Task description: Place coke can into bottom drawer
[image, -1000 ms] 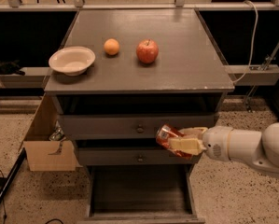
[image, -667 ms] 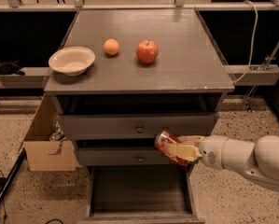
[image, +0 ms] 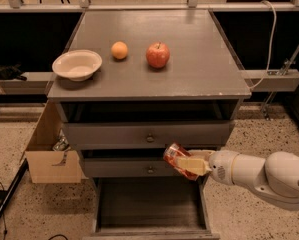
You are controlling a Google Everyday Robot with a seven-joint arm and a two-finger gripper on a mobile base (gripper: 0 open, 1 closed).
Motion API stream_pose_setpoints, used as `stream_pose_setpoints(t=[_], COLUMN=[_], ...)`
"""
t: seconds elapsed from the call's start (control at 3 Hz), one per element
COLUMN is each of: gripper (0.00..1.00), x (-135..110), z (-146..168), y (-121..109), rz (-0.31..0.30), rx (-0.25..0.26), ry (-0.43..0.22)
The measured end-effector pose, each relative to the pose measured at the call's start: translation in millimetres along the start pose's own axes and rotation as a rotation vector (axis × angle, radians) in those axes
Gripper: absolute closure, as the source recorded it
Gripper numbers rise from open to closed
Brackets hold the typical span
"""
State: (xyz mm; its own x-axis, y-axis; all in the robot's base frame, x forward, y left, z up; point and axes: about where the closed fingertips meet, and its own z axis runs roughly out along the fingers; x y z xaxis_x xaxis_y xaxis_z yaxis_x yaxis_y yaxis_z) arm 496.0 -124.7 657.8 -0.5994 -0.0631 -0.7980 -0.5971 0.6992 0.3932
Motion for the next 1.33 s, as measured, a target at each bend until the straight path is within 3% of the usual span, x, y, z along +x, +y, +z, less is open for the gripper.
stream_pose_setpoints(t=[0.33,0.67,1.33], gripper=[1.00,1.00,1.00], x=[13.2,43.9,86.4], z=[26.1,51.3,84.1], y=[4.9,-7.1,-53.1], rz=[0.035,0.041,0.008], rx=[0.003,0.051,0.153], ry=[-0.019,-0.040,-0.056])
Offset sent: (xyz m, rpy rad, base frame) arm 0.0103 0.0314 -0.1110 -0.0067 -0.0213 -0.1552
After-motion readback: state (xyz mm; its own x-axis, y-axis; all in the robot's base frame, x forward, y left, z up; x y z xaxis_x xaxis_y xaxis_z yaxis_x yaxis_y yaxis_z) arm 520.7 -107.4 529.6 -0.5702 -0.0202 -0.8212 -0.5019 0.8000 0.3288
